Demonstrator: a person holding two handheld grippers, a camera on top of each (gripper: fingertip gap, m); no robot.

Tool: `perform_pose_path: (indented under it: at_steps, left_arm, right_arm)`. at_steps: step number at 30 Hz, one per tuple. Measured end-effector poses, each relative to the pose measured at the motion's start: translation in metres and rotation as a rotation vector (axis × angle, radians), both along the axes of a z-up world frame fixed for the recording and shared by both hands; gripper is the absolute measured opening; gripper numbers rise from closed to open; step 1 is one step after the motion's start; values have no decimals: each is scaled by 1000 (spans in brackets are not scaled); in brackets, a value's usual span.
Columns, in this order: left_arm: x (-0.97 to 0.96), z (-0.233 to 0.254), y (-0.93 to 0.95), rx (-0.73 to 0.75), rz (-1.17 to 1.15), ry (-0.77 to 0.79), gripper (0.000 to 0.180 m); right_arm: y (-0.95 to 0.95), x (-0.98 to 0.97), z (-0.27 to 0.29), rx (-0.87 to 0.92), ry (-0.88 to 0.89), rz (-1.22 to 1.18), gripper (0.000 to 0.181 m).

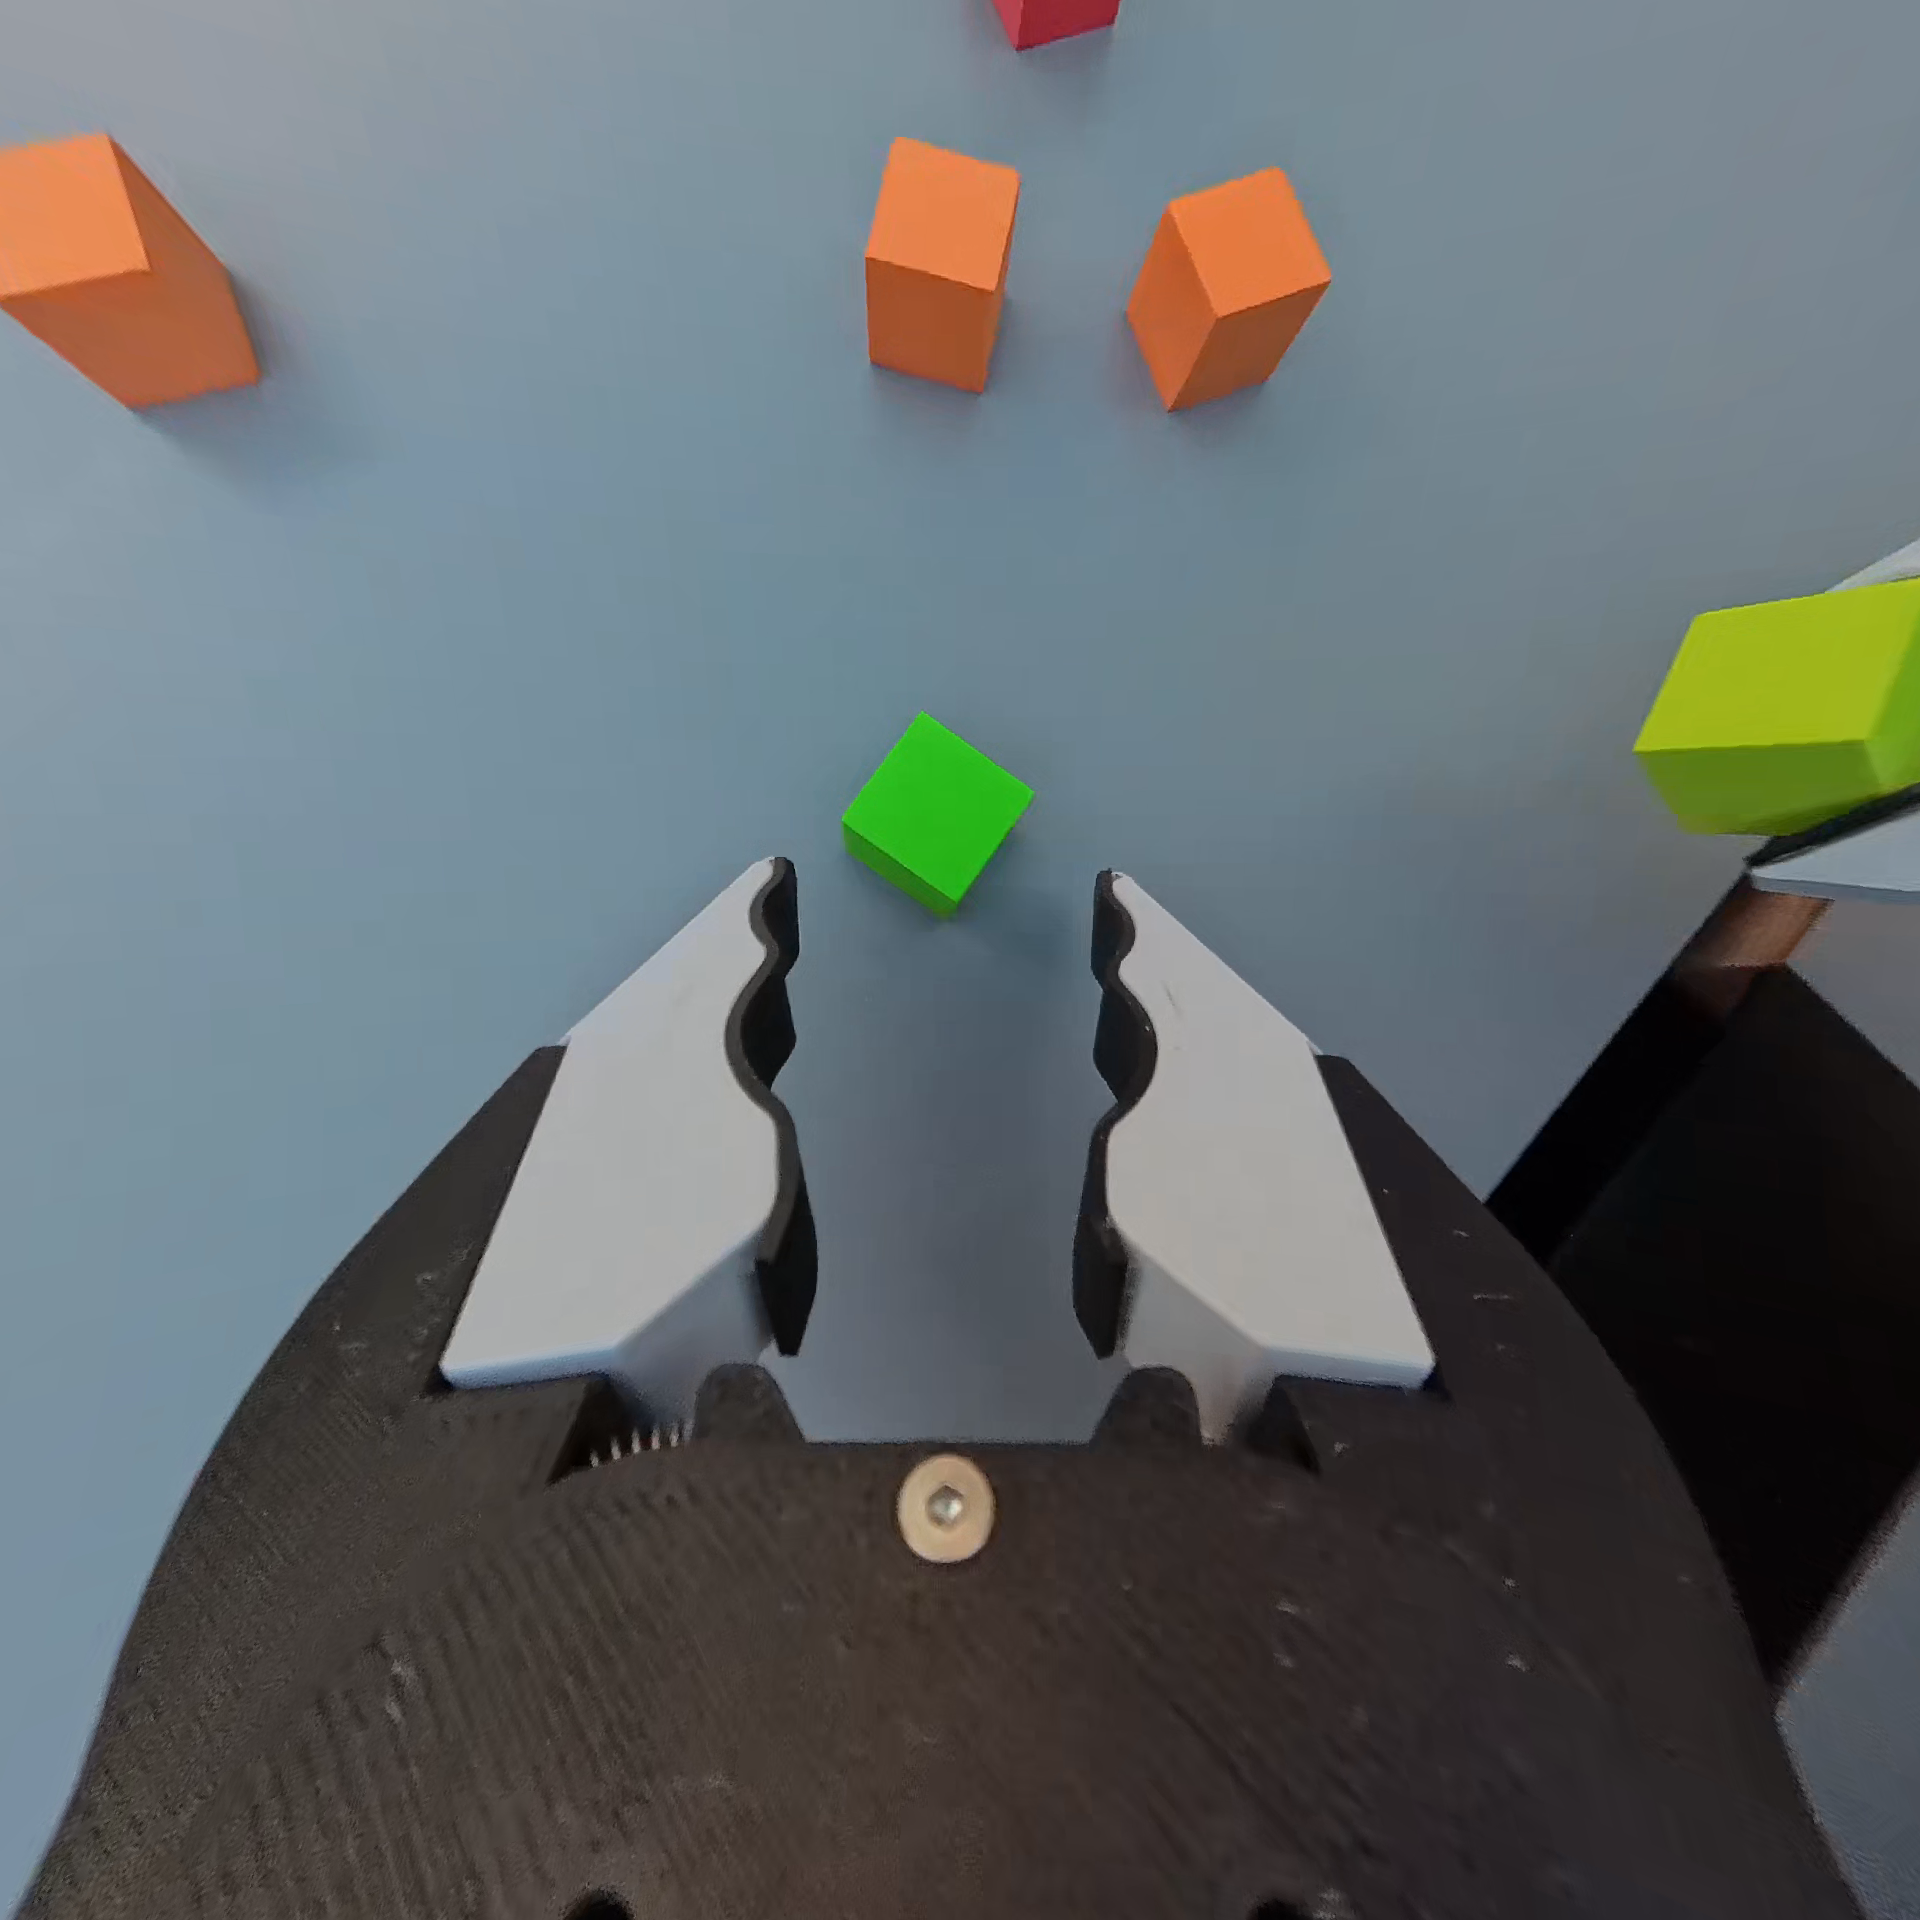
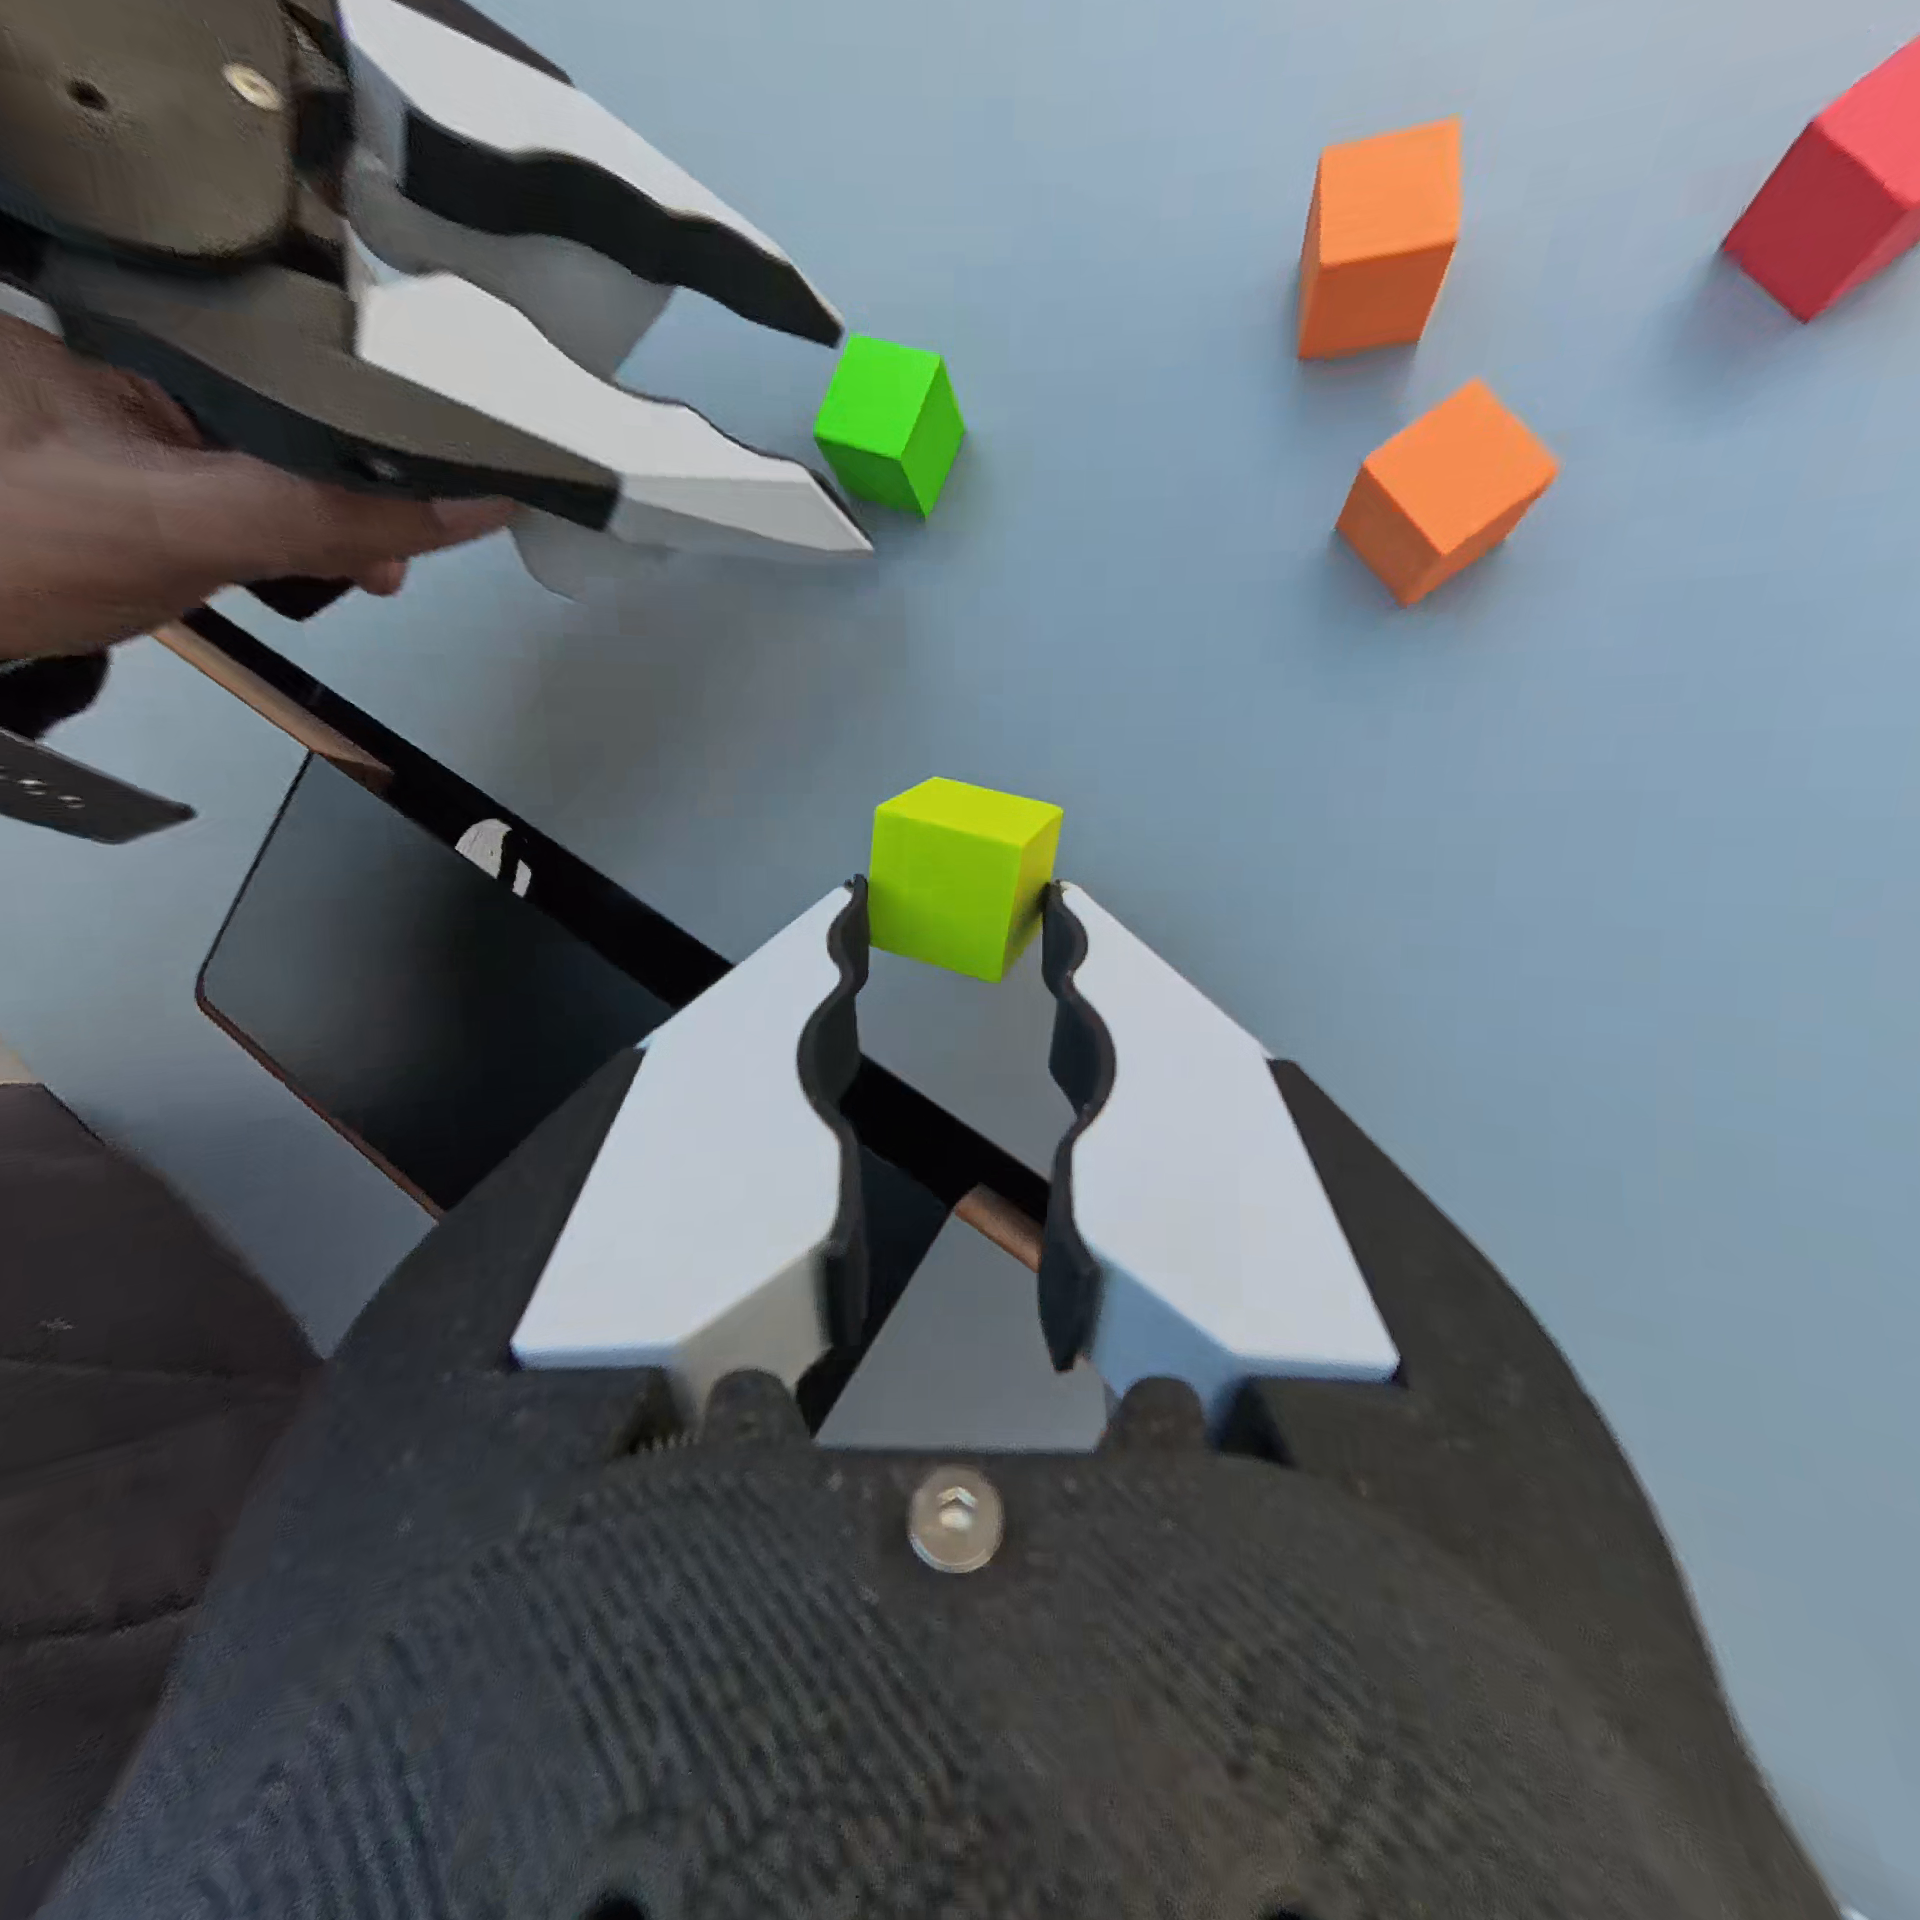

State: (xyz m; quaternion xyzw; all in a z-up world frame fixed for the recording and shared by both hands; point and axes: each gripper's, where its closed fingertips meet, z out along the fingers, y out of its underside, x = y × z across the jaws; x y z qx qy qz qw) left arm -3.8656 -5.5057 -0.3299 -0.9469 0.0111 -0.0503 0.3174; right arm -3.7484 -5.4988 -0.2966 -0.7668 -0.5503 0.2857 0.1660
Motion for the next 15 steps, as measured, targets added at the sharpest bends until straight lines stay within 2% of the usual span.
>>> perform_pose_path:
  at_steps: [1, 3, 8, 15]
  left_arm:
    - [-3, -4, 4, 1, -15, 23, 51]
    - [-7, -7, 8, 12, -45, 40, 27]
    - [1, -3, -10, 14, -109, -44, 26]
    - [4, -8, -59, -5, -29, -121, 30]
  right_arm:
    - [1, -8, 5, 11, 9, 7, 32]
    - [4, -27, 13, 38, 27, 33, 32]
    - [8, -71, 21, 45, 59, 162, 32]
    - [-23, -102, 5, -3, -54, 429, 32]
